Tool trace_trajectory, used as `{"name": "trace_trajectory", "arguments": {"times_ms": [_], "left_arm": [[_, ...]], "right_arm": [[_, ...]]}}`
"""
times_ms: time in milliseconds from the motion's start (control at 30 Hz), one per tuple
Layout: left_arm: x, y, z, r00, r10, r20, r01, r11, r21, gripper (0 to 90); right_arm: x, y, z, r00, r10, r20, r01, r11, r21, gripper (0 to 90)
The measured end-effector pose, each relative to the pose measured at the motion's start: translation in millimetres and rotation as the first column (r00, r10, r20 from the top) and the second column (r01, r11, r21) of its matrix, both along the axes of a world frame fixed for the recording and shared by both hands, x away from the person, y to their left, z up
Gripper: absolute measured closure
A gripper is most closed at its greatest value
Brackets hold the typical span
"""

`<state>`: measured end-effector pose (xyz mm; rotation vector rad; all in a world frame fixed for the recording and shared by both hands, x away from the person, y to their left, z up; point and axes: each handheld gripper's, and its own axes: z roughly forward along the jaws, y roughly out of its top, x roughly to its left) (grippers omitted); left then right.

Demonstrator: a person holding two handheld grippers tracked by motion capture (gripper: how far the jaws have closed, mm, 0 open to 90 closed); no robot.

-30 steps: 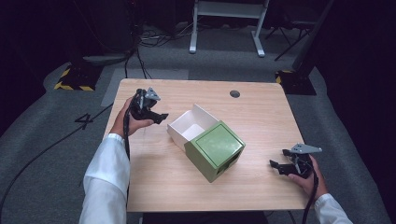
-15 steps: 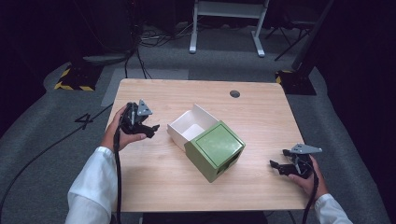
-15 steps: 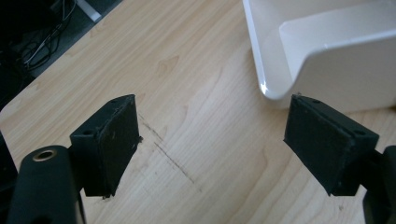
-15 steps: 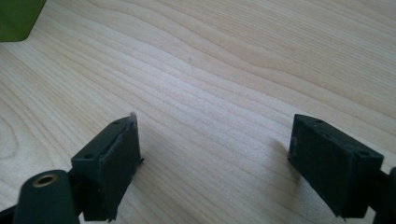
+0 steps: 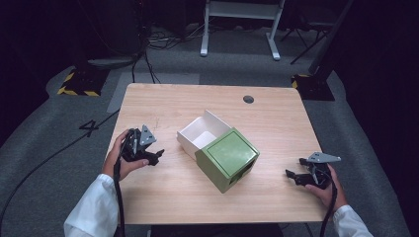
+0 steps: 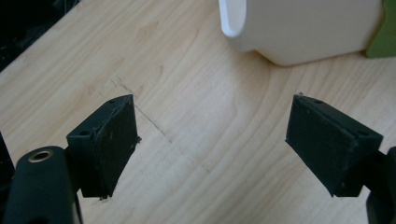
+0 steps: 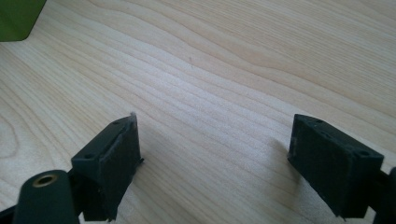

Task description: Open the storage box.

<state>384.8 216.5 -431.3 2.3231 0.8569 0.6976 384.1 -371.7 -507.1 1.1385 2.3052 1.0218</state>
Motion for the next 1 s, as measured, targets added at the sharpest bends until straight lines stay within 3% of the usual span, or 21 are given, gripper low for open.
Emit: {"name": "trace_trajectory", "arguments": {"times_ms": [267,467,533,633,667,767,967,1000], "left_arm": [[-24.5,3.3,-25.1,0.9998,0.01,-0.015,-0.009,0.9997,0.023,16.8],[-42.5,4.9,-46.0,0.9987,0.021,-0.046,-0.021,0.9998,0.0,16.8],[-45.6,6.6,-51.2,0.9975,0.029,-0.064,-0.031,0.9992,-0.024,17.0],[-47.8,8.8,-55.5,0.9962,0.037,-0.079,-0.039,0.999,-0.02,17.0],[-49.6,11.5,-59.4,0.994,0.056,-0.094,-0.061,0.9967,-0.053,17.5],[-50.6,13.9,-62.8,0.9925,0.065,-0.104,-0.071,0.9957,-0.059,17.7],[-54.1,19.8,-69.0,0.9893,0.084,-0.12,-0.098,0.9889,-0.112,17.6],[-54.3,24.2,-72.8,0.9877,0.086,-0.13,-0.108,0.9805,-0.165,17.6]], "right_arm": [[0.0,-0.1,0.0,1.0,0.001,0.0,-0.001,1.0,0.0,16.7],[-0.6,-0.6,0.0,1.0,0.004,0.001,-0.004,1.0,-0.001,16.7],[-0.6,-0.6,0.0,1.0,0.005,0.001,-0.005,1.0,-0.001,16.6],[-0.6,-0.6,0.0,1.0,0.004,0.001,-0.004,1.0,-0.001,16.7],[-0.6,-0.6,0.0,1.0,0.004,0.001,-0.004,1.0,-0.001,16.7],[-0.6,-0.7,0.0,1.0,0.004,0.001,-0.004,1.0,-0.001,16.7],[-0.9,-0.8,0.0,1.0,0.008,0.001,-0.008,1.0,-0.001,16.7],[-0.9,-0.8,0.0,1.0,0.008,0.001,-0.008,1.0,-0.001,16.7]]}}
